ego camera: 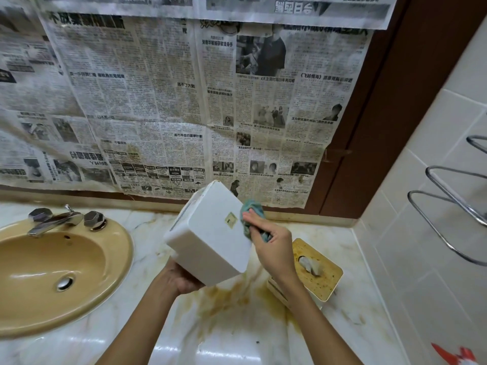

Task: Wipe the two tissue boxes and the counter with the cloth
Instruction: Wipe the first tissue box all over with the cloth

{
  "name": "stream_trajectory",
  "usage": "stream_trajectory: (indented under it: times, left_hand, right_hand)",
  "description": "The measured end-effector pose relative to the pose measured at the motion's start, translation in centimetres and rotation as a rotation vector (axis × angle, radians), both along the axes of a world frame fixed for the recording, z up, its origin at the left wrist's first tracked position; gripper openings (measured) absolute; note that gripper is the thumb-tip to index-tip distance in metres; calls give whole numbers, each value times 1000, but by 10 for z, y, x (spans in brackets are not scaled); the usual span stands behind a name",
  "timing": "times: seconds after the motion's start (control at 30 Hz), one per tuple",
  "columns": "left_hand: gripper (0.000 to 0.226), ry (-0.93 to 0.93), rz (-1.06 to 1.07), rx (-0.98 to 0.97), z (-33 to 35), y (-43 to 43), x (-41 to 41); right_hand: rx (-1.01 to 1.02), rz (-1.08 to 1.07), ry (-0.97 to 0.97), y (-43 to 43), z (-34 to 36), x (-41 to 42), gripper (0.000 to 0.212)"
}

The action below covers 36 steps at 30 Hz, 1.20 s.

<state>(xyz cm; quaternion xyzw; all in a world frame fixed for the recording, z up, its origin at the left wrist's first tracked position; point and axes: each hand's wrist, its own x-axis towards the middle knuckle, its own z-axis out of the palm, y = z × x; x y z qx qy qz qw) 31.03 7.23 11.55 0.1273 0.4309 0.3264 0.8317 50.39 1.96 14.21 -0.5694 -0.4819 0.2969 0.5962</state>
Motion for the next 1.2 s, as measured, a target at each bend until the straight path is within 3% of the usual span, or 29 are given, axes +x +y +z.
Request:
stream_trajectory:
  times: [0.07,0.17,0.27,0.33,0.43,0.53,0.7,0.87,1.0,1.2]
  left_hand:
    - [29,77,-41,20,3,4,1]
    - [49,208,-120,147,6,13,5]
    - [46,367,-316,239,5,22,4]
    - [62,472,-352,272,5,24,3]
    - [87,554,-355,326,12,23,4]
    - [88,638,-312,413,22,23,9]
    - [91,674,-210,403,14,28,9]
    - [91,678,-204,351,5,30,2]
    - [93,691,-221,329,-4,31,-1]
    - [95,734,-204,388,-7,35,3]
  right_hand:
    - [-41,-91,52,16,4,6,34]
    - [-71,-169,497,33,18,14,29]
    - [56,-119,701,39,35,27,26]
    - [116,-33,607,40,43,34,26]
    - [61,61,182,40,46,37,25]
    - [29,138,-202,37,47,32,21]
    - [118,270,-412,17,36,13,24]
    - [140,396,-418,-7,17,3,26]
    - [-23,441,-247,-11,21,19,29]
    - [48,65,65,12,35,30,26]
